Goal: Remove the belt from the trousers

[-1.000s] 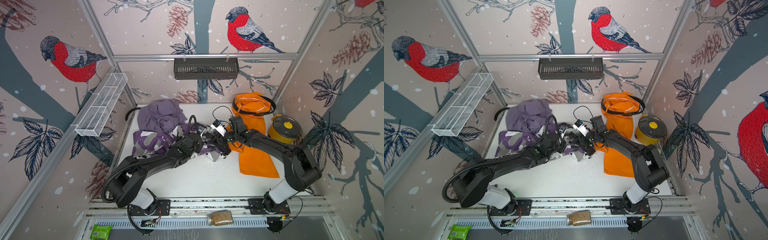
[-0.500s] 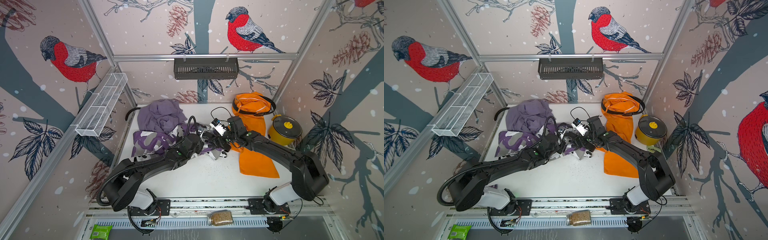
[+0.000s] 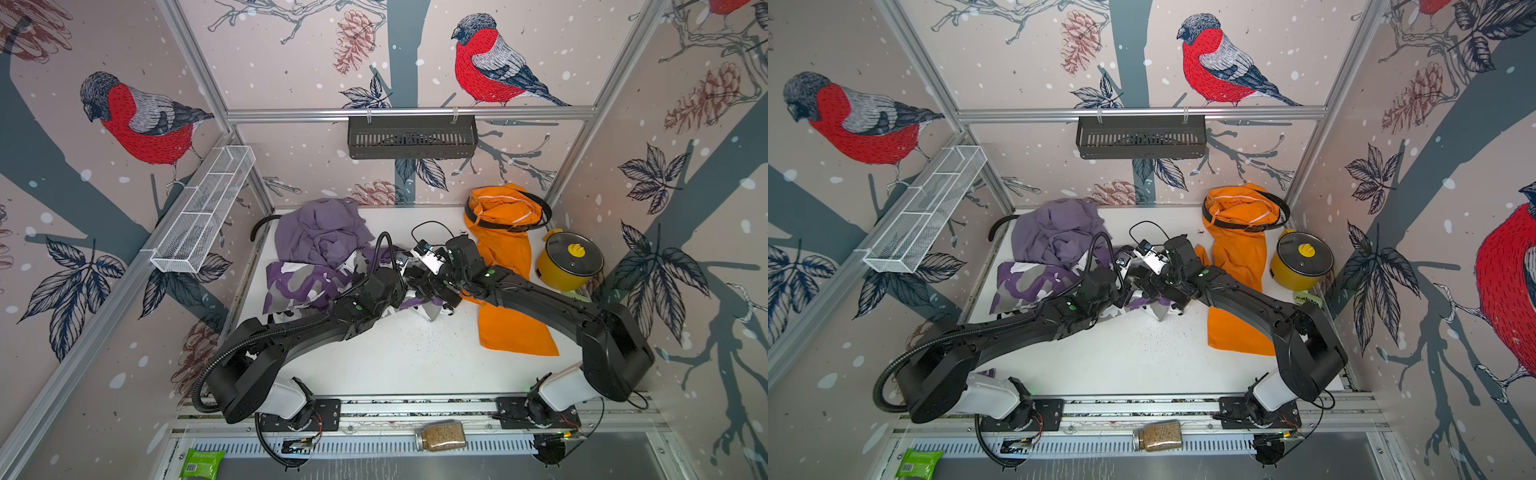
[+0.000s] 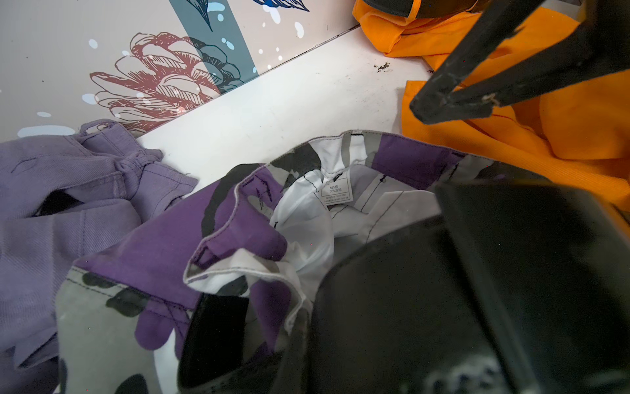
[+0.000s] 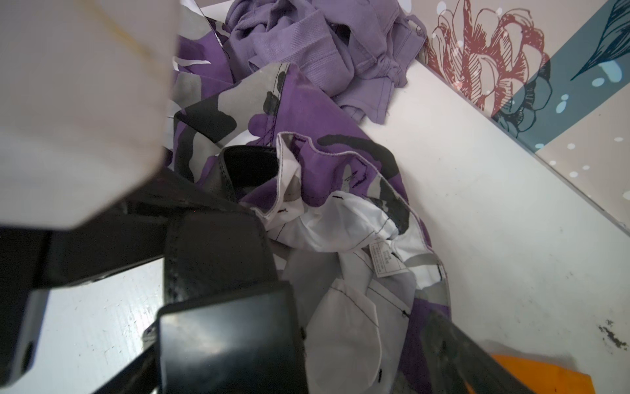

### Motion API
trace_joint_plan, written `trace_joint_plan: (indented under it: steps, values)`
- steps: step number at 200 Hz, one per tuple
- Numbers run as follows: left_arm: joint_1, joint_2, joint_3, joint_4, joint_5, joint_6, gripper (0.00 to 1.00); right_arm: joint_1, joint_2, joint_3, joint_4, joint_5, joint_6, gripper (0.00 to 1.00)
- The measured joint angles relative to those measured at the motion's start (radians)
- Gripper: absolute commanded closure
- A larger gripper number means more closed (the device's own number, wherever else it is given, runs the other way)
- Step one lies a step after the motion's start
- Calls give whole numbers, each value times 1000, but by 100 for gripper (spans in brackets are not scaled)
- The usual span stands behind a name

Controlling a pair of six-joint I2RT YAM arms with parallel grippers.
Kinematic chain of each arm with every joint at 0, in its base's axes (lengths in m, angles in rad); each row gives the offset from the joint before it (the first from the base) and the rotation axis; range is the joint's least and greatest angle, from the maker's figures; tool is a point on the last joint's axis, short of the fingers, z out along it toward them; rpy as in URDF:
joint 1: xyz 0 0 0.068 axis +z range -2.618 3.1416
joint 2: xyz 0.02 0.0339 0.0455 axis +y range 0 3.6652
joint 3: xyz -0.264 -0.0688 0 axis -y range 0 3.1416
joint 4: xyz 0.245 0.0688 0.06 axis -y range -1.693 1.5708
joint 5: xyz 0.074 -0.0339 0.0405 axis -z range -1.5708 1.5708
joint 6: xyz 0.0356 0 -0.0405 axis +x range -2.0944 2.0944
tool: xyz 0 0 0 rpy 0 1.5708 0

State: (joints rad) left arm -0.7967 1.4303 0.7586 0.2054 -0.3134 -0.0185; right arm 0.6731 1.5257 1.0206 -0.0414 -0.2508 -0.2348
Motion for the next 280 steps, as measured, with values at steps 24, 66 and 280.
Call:
trace_joint_plan:
  steps: [24,66,280]
  values:
    - [0,0,0,0,0,0,100,16,5,-7,31,8,0,1]
    - [0,0,0,-1,0,0,100,26,15,-10,66,16,-1,16]
    - [72,2,-6,45,53,-117,100,-86,-104,-128,132,-192,44,98]
